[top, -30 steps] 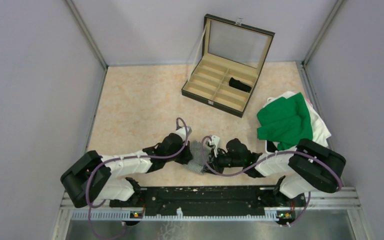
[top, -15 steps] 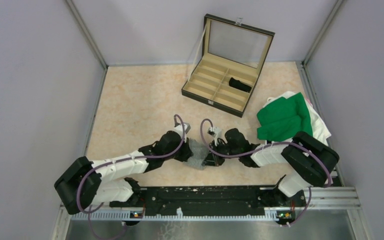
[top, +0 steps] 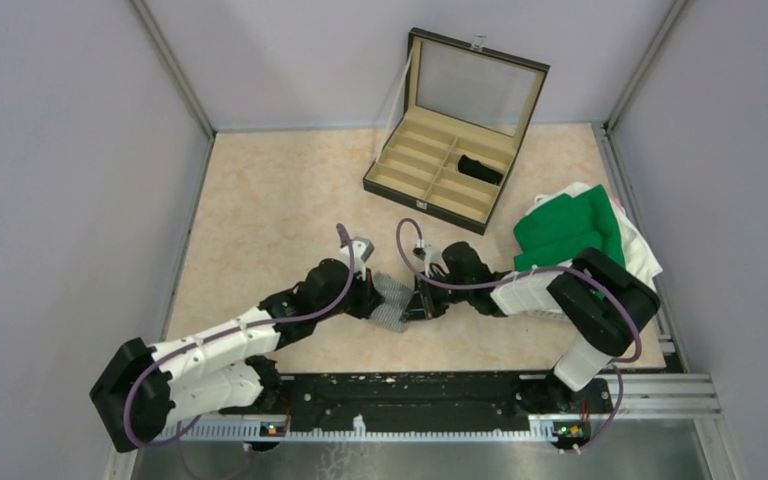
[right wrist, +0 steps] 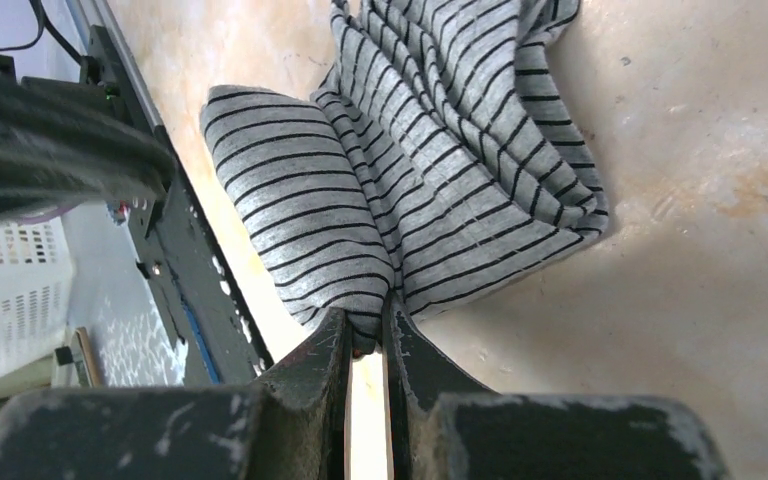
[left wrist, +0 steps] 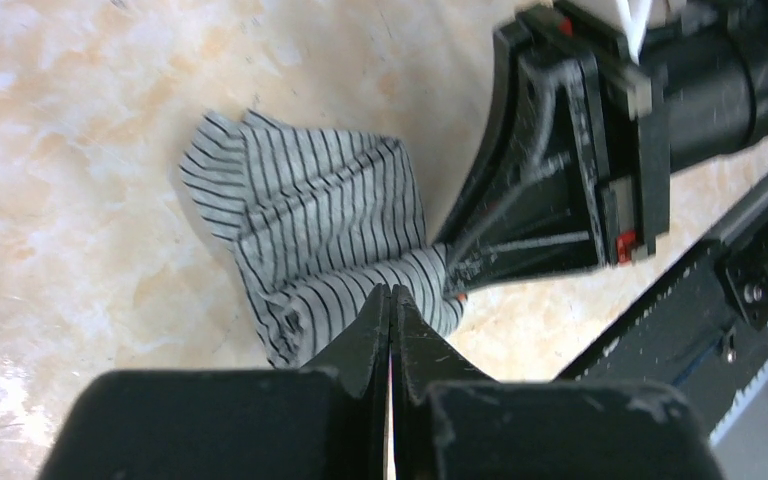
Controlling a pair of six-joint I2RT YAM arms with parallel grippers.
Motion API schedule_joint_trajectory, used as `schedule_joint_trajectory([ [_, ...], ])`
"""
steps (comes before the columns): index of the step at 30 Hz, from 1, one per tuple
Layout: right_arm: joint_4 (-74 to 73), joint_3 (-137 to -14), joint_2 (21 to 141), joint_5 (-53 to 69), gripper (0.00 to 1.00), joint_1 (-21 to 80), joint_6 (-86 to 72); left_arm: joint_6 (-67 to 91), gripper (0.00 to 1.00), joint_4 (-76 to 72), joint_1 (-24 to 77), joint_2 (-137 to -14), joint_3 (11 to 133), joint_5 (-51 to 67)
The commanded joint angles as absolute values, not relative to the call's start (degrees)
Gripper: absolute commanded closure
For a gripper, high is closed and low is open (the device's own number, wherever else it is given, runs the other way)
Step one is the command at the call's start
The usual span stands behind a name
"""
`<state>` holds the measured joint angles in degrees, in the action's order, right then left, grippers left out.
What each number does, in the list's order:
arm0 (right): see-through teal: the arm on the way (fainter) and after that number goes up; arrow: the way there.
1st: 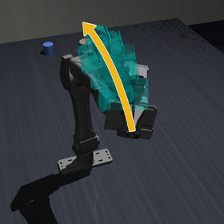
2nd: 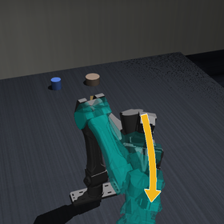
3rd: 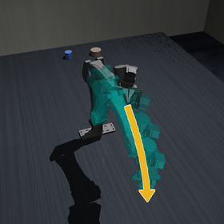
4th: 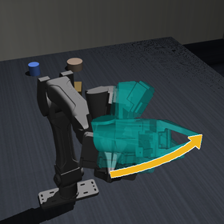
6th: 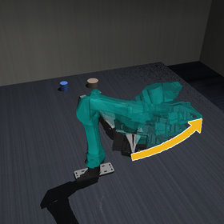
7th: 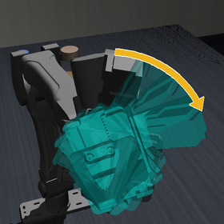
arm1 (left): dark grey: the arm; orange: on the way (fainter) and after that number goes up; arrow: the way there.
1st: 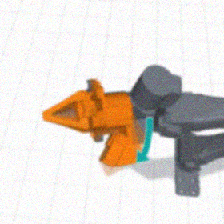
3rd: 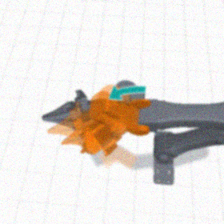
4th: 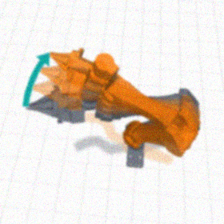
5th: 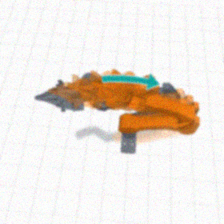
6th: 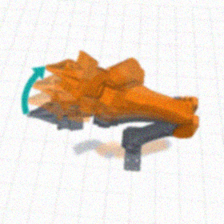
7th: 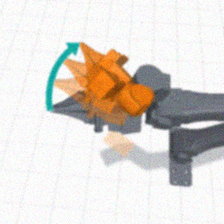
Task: Roll the underwear
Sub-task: Roll the underwear to the center of the board.
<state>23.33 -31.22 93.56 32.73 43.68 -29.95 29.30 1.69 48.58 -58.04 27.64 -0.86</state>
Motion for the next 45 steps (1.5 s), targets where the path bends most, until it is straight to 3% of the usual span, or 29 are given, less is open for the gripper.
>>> schedule_joint_trajectory([
  [1,13.13,-33.99,97.15,28.18,1.00,42.44,-30.05,27.58,1.00,-2.39,48.50,-58.50,25.29,5.55],
  [17,6.44,-39.42,97.37,28.13,0.96,42.30,-30.06,28.50,1.00,-6.21,48.52,-66.67,23.15,0.62],
  [20,6.55,-39.22,96.57,27.88,0.89,42.27,-30.30,29.99,1.00,-5.20,48.52,-67.09,22.03,-3.04],
  [25,5.02,-38.80,91.65,26.46,0.67,42.23,-30.20,31.67,1.00,-5.00,48.52,-65.32,19.04,-4.51],
  [28,2.48,-39.63,87.88,24.28,0.62,42.25,-29.81,32.15,1.00,-4.83,48.54,-64.50,18.19,-4.61],
  [32,-1.05,-41.67,83.99,19.89,0.64,42.27,-29.27,32.26,1.00,-5.01,48.52,-64.53,17.92,-4.31],
  [38,2.03,-44.64,85.44,20.99,0.87,42.29,-29.74,32.36,1.00,-5.10,48.52,-64.69,18.03,-4.37],
  [45,9.00,-46.47,92.45,23.49,0.93,42.37,-31.64,32.67,1.00,-5.23,48.52,-64.90,17.93,-4.57],
])
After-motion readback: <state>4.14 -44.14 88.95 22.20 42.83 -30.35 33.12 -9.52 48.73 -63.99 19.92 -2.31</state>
